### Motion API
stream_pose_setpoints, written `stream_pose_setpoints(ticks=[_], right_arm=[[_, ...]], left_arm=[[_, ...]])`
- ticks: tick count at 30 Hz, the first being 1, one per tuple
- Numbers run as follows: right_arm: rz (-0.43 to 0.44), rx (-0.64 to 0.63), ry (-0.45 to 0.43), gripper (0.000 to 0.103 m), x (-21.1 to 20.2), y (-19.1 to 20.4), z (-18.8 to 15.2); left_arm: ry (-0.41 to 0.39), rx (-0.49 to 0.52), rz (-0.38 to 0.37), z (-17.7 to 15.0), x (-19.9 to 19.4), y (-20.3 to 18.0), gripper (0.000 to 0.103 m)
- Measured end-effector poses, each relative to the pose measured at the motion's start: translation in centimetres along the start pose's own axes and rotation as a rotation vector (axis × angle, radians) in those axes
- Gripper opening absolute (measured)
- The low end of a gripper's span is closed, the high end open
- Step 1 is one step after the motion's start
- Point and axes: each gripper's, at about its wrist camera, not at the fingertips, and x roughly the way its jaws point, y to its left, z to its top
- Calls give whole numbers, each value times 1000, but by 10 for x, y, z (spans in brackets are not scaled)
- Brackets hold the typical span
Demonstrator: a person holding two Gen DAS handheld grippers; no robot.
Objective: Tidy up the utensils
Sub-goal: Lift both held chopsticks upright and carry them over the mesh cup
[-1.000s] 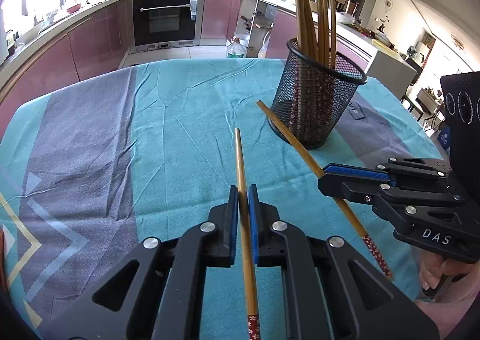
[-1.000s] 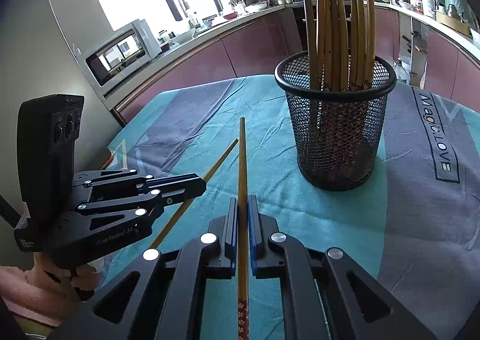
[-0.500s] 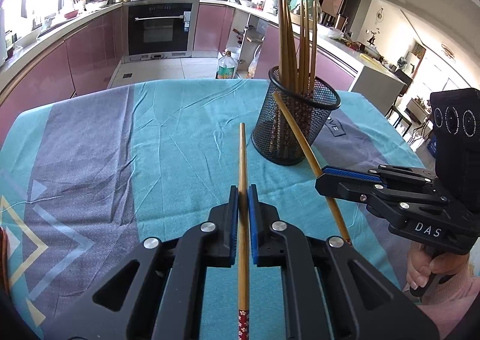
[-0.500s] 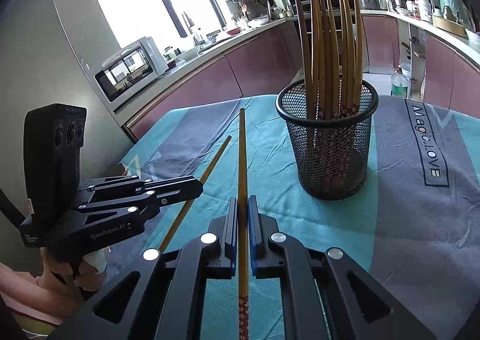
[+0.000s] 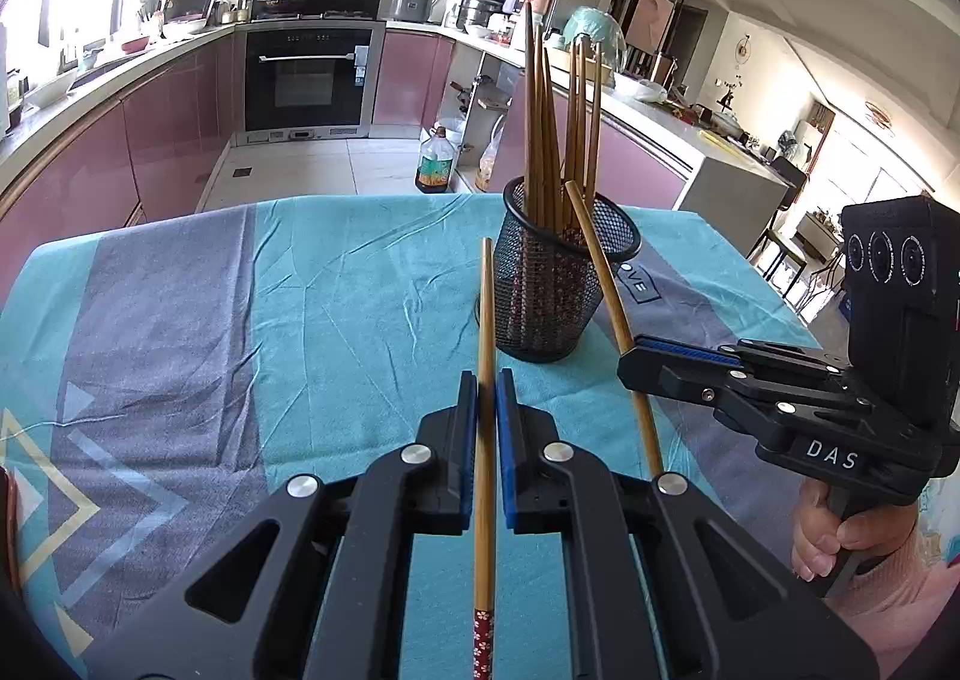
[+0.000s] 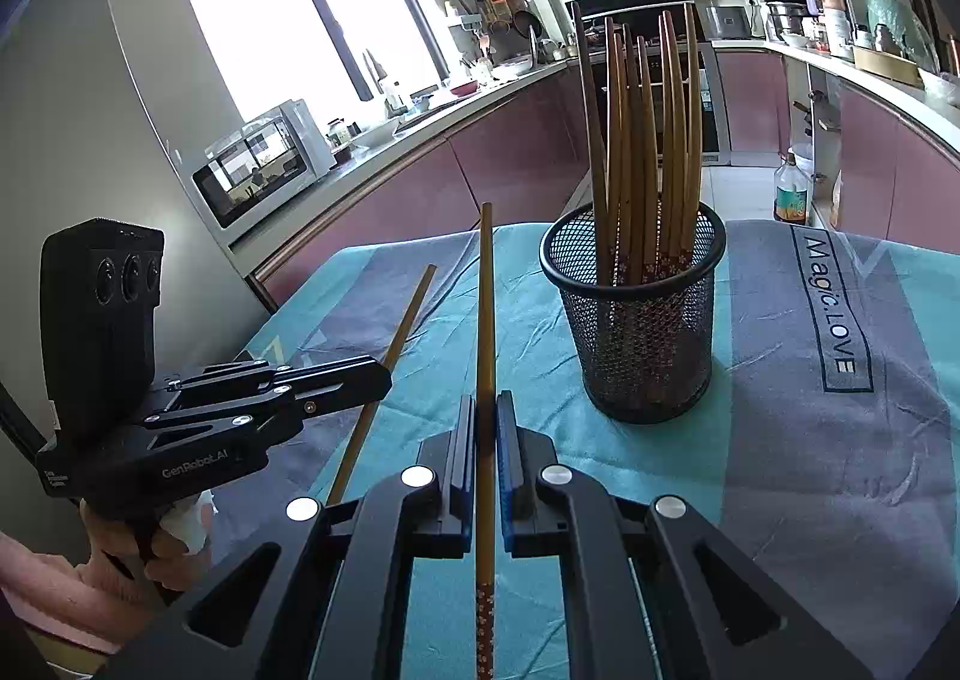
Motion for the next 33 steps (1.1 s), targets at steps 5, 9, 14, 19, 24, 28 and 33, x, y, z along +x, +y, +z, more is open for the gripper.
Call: stream_pose_setpoints(ticks=[5, 9, 14, 19, 24, 28, 33], right_arm=[[-2, -3, -15, 5, -6, -3, 2], [-5, -4, -25, 5, -9, -3, 3], [-7, -6, -37, 5, -13, -3, 4], [-9, -6, -50, 5, -16, -4, 6], [-12, -8, -64, 5, -20, -4, 8], [-15, -8, -75, 6, -24, -4, 9], [-16, -10, -88, 5, -29, -5, 12]], left_arm=[[-12, 0, -9, 2, -3, -3, 7], [-22, 2, -15, 5, -8, -3, 7], [-32, 4, -22, 7, -12, -5, 7], [-42, 1, -34, 9, -15, -6, 7], [-52, 2, -47, 11, -19, -4, 7], [-59, 1, -58, 13, -22, -3, 7], [-65, -1, -72, 15, -25, -2, 7]])
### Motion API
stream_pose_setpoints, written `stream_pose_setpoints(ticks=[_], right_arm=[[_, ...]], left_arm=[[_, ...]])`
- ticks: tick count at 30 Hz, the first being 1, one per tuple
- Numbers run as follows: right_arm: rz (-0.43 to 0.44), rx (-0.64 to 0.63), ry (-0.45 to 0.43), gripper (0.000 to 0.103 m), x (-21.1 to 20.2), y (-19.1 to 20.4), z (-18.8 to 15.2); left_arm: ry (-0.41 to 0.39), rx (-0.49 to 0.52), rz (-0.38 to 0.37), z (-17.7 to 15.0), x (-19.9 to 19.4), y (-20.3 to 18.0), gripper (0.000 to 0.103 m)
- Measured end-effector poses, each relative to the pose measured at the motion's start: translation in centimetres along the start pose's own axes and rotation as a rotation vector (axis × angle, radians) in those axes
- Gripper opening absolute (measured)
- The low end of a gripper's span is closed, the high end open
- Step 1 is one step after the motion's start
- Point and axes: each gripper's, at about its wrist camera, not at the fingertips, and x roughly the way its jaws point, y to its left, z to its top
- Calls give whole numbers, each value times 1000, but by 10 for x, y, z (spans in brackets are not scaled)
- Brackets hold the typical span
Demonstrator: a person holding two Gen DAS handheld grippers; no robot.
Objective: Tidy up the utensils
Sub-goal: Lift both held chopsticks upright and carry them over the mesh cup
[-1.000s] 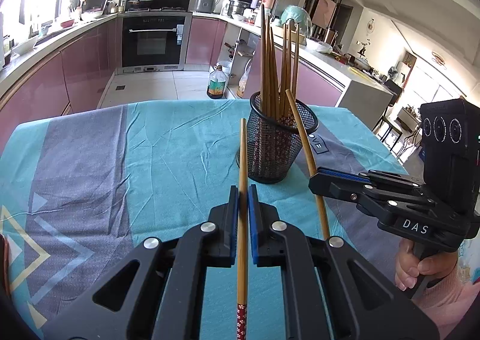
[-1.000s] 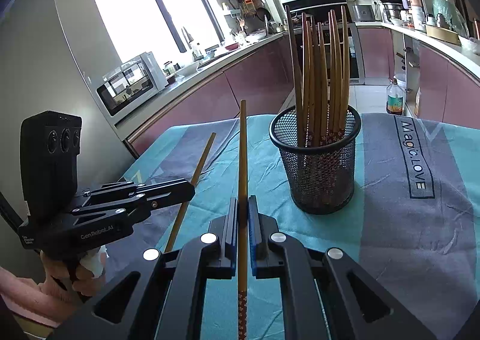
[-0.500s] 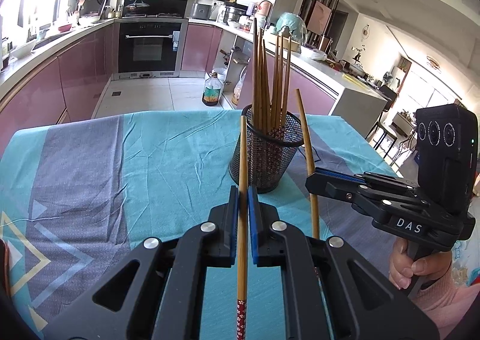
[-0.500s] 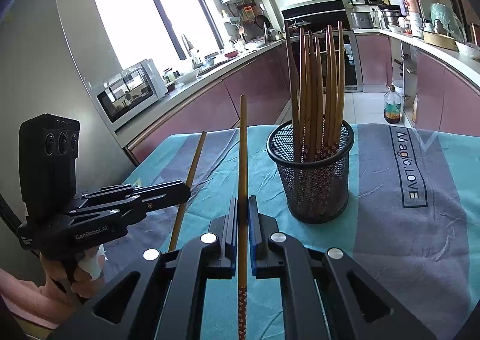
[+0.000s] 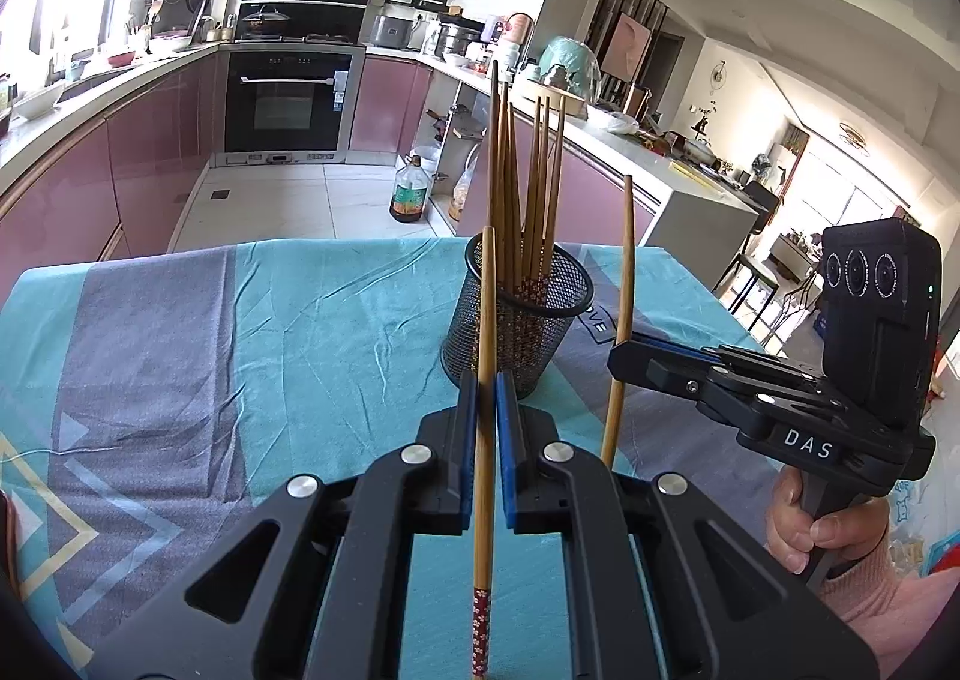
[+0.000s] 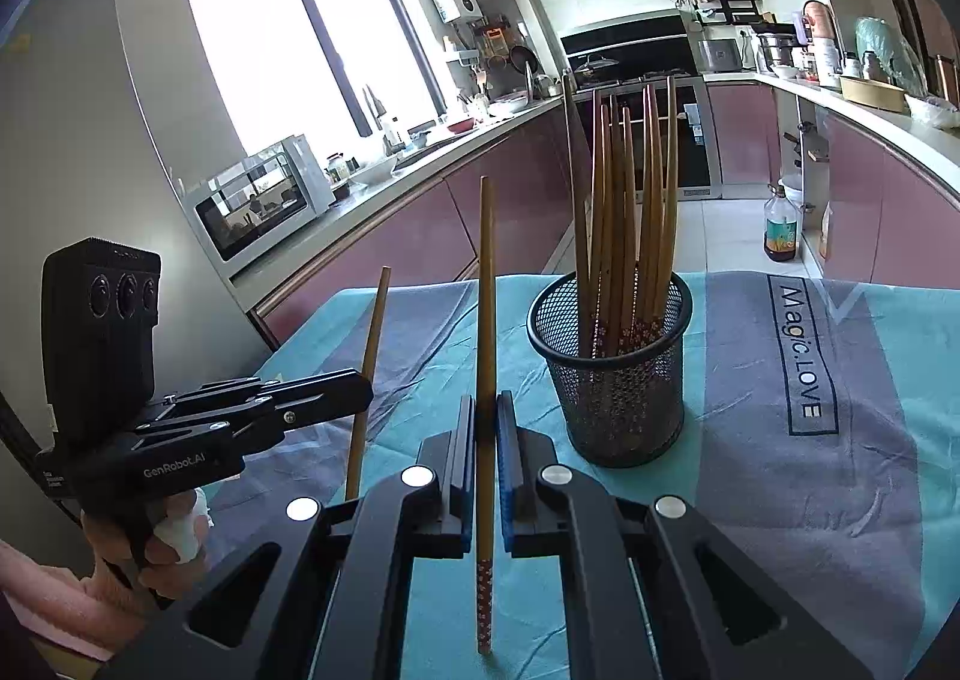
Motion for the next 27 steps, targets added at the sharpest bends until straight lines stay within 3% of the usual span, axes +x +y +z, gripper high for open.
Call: stream_pose_setpoints(ticks=[27], right_arm=[[4, -15, -66, 6, -15, -1, 17]], left_arm=[[-70, 10, -29, 15, -16, -4, 7]])
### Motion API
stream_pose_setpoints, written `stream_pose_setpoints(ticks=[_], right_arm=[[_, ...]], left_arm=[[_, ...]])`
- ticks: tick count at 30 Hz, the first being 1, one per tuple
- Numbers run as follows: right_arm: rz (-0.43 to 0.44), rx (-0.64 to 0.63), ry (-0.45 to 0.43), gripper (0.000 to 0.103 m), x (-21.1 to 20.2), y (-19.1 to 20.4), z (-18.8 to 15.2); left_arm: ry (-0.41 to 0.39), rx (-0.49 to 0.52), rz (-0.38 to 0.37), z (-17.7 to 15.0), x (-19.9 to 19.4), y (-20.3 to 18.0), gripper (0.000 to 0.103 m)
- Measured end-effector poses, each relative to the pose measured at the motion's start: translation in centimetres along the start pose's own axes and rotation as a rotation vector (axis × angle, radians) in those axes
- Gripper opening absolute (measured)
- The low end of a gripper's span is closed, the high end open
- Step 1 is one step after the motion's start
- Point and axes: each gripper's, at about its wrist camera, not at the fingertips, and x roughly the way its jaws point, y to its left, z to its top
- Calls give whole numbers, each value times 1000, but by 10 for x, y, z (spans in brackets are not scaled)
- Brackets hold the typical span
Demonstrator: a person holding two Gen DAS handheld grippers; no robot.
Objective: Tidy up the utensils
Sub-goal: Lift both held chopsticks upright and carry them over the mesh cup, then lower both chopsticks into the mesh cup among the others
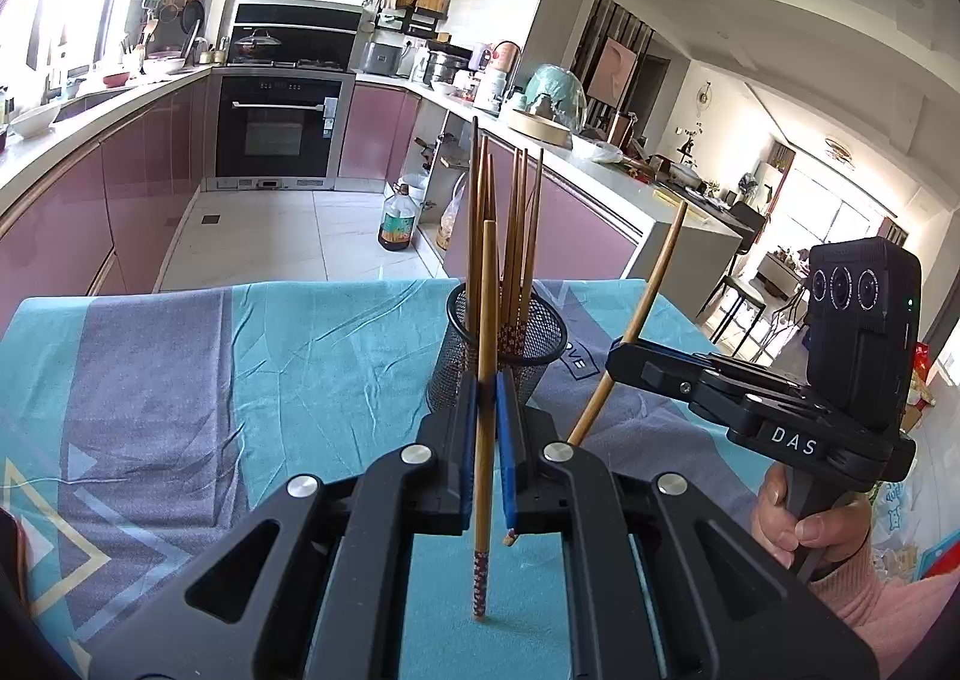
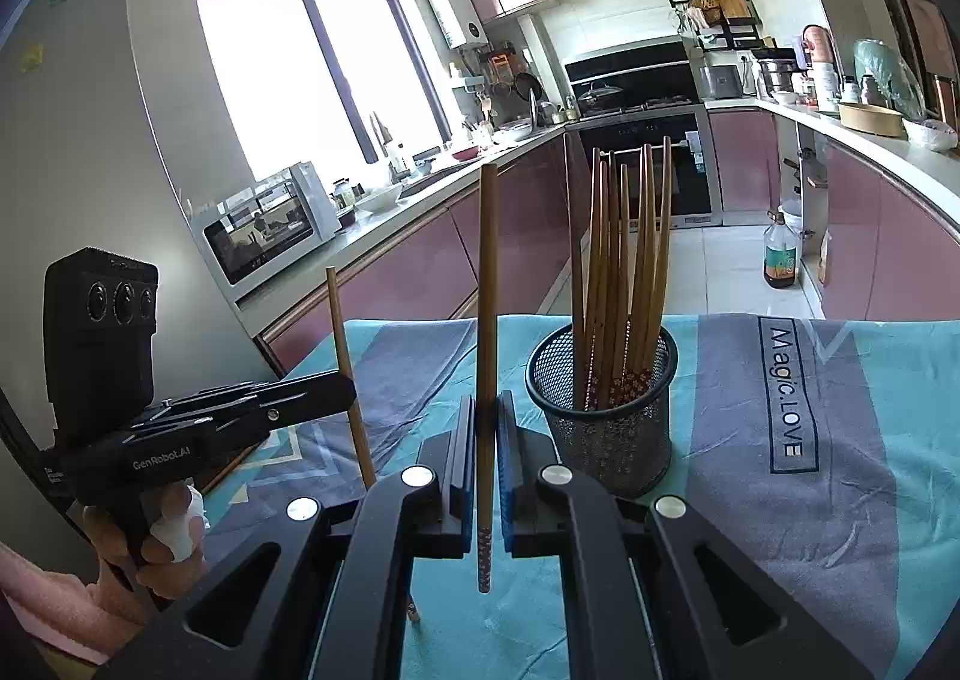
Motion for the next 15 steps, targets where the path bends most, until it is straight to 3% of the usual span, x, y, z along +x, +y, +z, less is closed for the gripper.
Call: stream_pose_setpoints(ticks=[15], right_arm=[[-22, -16, -44, 6, -10, -4, 12]], left_arm=[[-38, 18, -1, 12, -4, -3, 7]])
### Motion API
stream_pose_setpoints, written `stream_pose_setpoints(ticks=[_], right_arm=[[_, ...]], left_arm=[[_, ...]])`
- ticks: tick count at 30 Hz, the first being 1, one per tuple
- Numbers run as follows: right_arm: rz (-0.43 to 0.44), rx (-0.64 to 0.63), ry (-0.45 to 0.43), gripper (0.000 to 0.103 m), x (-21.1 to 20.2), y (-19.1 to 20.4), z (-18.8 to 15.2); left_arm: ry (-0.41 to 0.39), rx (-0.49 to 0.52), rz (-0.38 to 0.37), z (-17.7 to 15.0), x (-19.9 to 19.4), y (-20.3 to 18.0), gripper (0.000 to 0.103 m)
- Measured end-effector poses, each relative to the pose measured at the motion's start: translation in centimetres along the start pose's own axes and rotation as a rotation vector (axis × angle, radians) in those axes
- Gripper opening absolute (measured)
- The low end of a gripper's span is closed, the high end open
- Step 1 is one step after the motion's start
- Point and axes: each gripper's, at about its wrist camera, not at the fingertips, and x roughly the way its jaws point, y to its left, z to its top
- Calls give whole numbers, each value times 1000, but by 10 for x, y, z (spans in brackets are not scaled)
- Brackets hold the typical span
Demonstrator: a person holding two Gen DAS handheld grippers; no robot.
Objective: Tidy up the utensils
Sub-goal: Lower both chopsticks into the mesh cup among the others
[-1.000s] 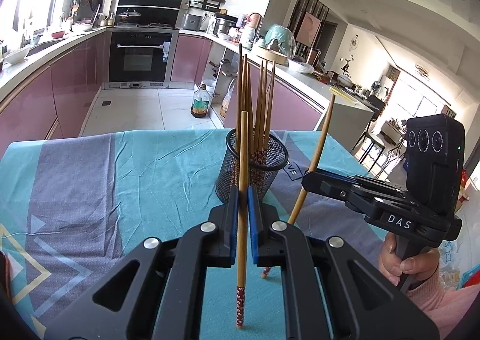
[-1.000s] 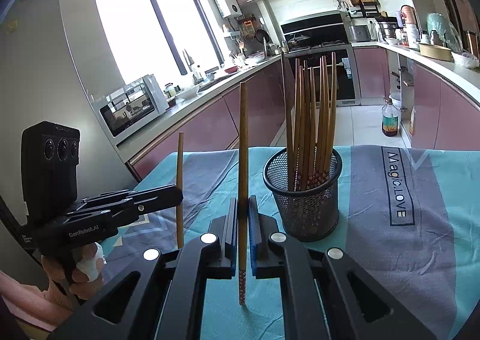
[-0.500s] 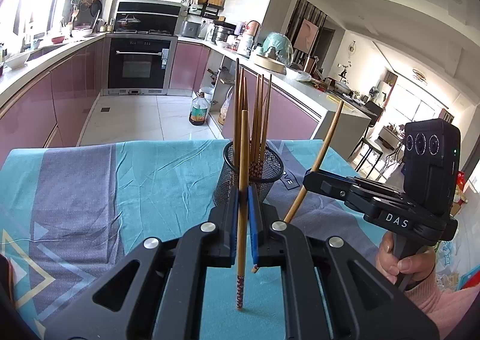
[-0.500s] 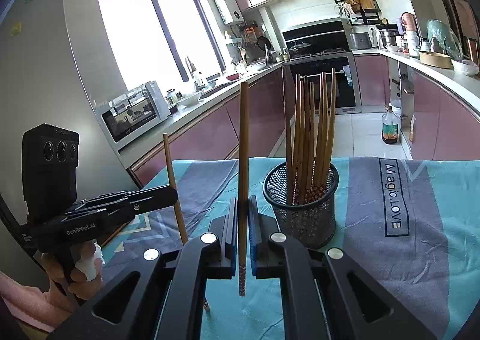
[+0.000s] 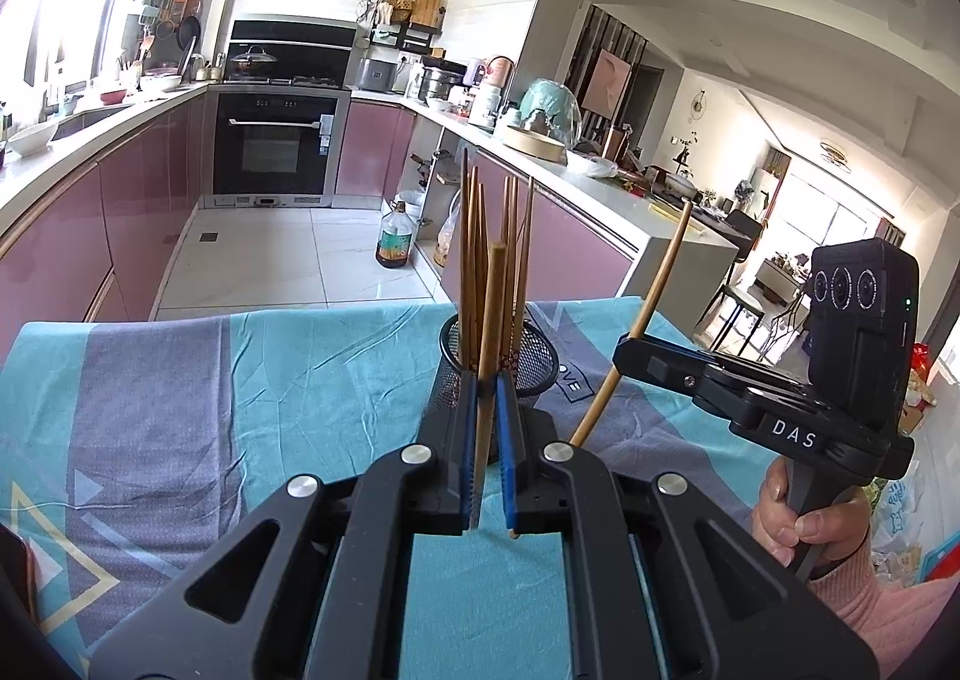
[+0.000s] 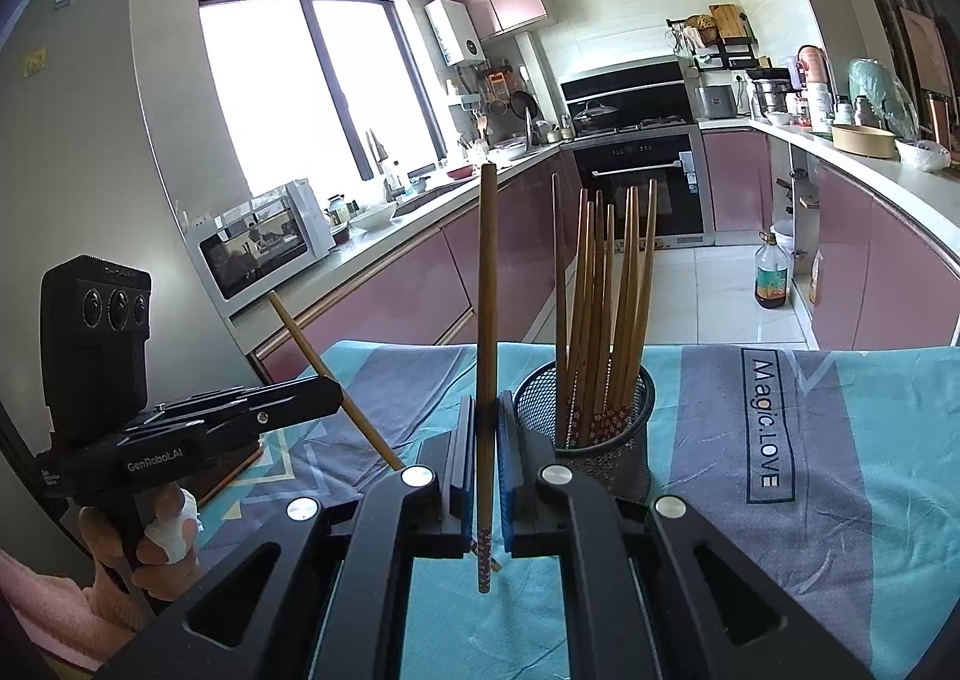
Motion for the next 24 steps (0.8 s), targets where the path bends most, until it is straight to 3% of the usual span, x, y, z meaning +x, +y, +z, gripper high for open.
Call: stream_pose_setpoints(ticks=[24], right_arm=[[-21, -47, -75, 6, -12, -1, 32]], left_arm=[[-78, 42, -10, 25, -11, -9, 7]])
